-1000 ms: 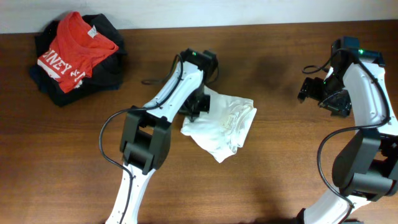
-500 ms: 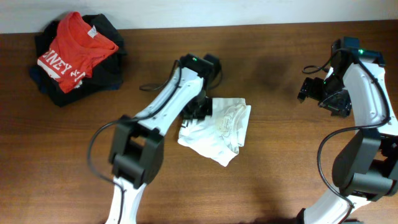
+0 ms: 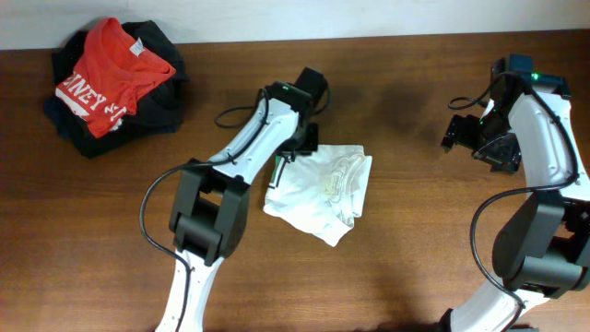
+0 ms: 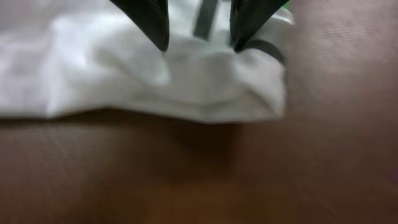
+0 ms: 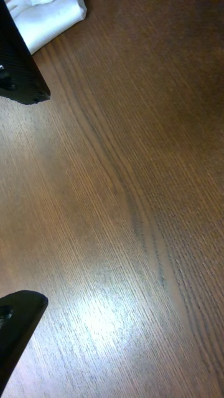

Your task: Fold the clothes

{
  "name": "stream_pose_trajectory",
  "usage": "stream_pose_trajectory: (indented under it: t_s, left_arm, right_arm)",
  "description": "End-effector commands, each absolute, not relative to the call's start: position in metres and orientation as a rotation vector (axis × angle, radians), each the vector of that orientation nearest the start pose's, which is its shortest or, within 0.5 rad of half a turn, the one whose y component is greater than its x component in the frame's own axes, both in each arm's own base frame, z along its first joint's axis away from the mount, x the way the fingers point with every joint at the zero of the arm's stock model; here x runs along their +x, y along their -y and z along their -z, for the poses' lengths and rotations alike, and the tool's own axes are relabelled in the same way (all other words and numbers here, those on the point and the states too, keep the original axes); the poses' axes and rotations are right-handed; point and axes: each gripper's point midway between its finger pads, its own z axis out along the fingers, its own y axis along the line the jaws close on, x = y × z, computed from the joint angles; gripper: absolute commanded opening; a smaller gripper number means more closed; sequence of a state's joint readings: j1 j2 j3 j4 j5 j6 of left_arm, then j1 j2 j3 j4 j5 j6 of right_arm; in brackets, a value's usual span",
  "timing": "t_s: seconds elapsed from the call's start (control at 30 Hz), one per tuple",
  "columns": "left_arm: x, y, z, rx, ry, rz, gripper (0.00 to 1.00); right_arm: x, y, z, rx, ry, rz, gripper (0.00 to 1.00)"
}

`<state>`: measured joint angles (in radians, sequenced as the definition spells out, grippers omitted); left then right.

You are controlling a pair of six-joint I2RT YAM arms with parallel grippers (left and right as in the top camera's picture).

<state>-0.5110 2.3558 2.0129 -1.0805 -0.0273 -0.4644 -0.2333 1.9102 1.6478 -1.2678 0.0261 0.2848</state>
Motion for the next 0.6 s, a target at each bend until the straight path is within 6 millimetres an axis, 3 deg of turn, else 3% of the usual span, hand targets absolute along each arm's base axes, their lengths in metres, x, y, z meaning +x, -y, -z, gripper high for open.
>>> stream_pose_trajectory:
  t_s: [0.0, 0.13, 0.17, 0.23, 0.27, 0.3, 0.33, 0.4, 0.47, 0.57]
  left_arm:
    - [0.455, 0.215, -0.026, 0.026, -2.936, -0.026, 0.32]
    - [0.47, 0.197, -0.034, -0.002, -2.858, -0.162, 0.35]
    - [0.47, 0.194, -0.042, -0.009, -2.863, -0.167, 0.35]
    - [0.471, 0.19, -0.076, -0.022, -2.85, -0.156, 0.36]
    - [0.47, 0.19, -0.09, -0.025, -2.843, -0.15, 0.61]
    - [0.467, 0.19, -0.112, -0.029, -2.839, -0.134, 0.99]
    - [0.462, 0.186, -0.127, -0.034, -2.847, -0.135, 0.99]
    - [0.455, 0.176, -0.136, -0.055, -2.879, -0.131, 0.99]
    - [0.449, 0.17, -0.132, -0.069, -2.947, -0.047, 0.99]
    - [0.436, 0.172, -0.114, 0.072, -3.067, 0.164, 0.99]
  right_arm:
    - [0.361, 0.093, -0.121, 0.8, -2.963, 0.052, 0.99]
    - [0.361, 0.093, -0.121, 0.8, -2.964, 0.052, 0.99]
    - [0.361, 0.093, -0.121, 0.8, -2.964, 0.052, 0.99]
    - [0.361, 0.093, -0.121, 0.8, -2.963, 0.052, 0.99]
    - [0.361, 0.093, -0.121, 0.8, -2.963, 0.052, 0.99]
    - [0.361, 0.093, -0.121, 0.8, -2.963, 0.052, 0.99]
    - [0.361, 0.093, -0.121, 0.8, -2.963, 0.052, 0.99]
    - [0.361, 0.093, -0.121, 0.8, -2.963, 0.052, 0.99]
    - [0.361, 0.093, -0.121, 0.8, -2.964, 0.052, 0.99]
    - [0.361, 0.093, -0.121, 0.8, -2.963, 0.052, 0.99]
